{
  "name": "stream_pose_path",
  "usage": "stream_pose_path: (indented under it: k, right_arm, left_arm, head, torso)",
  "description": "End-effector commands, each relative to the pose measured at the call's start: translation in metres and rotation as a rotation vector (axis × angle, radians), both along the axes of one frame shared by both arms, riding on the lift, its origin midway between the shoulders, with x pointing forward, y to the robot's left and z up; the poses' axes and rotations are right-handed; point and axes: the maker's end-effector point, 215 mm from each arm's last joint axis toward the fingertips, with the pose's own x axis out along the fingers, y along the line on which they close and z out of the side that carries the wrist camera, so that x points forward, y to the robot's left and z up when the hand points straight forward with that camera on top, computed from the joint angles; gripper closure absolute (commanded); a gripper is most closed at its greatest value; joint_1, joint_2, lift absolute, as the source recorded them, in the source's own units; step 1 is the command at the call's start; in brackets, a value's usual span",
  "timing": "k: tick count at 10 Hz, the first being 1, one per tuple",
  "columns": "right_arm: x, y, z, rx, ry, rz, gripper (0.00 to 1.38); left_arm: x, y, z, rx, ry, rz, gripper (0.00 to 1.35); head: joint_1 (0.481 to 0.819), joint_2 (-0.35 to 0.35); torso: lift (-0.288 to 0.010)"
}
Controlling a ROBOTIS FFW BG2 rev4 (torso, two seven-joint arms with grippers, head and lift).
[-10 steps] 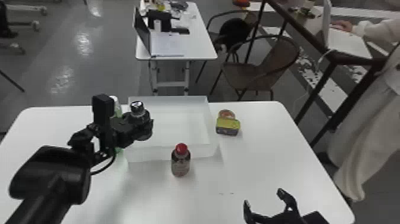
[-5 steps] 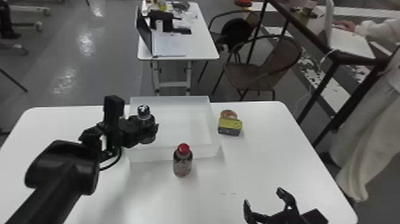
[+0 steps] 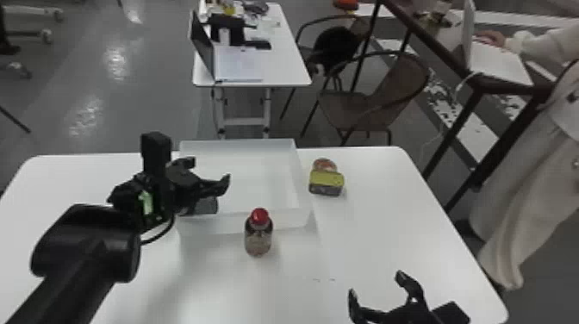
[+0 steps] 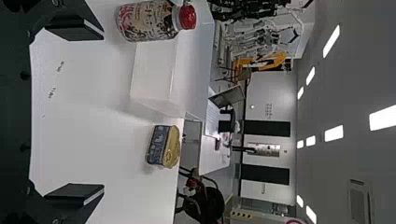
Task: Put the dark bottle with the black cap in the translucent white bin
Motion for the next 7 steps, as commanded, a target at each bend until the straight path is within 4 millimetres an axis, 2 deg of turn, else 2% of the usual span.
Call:
stream_pose_path:
  k: [1, 2, 4, 6, 7]
  right_arm:
    - [-0.001, 0.0, 0.002, -0.004, -0.003, -0.001, 0.14]
    - [0.0, -0.001, 0.004, -0.006, -0.007, -0.001, 0.14]
    - [0.003, -0.01, 0.015, -0.037, -0.031, -0.008, 0.14]
    - [0.006, -0.018, 0.026, -0.063, -0.053, -0.014, 0.14]
    - [0.008, -0.02, 0.03, -0.071, -0.061, -0.017, 0.14]
  left_arm:
    - [-0.005, 0.02, 0.018, 0.004, -0.073, 0.068, 0.13]
    - [-0.015, 0.038, 0.022, -0.008, -0.103, 0.141, 0.13]
    - [-0.051, 0.081, 0.026, -0.046, -0.163, 0.28, 0.15]
    - [-0.098, 0.132, 0.03, -0.079, -0.206, 0.468, 0.15]
    - [-0.128, 0.155, 0.026, -0.115, -0.211, 0.565, 0.15]
  head:
    - [0.695, -0.148]
    - [0.695, -0.131]
    - [0.695, -0.104]
    - [0.695, -0.075]
    - [0.695, -0.049]
  torso:
    - [-0.011]
    - [-0.011]
    - [-0.011]
    - [-0.011]
    - [-0.011]
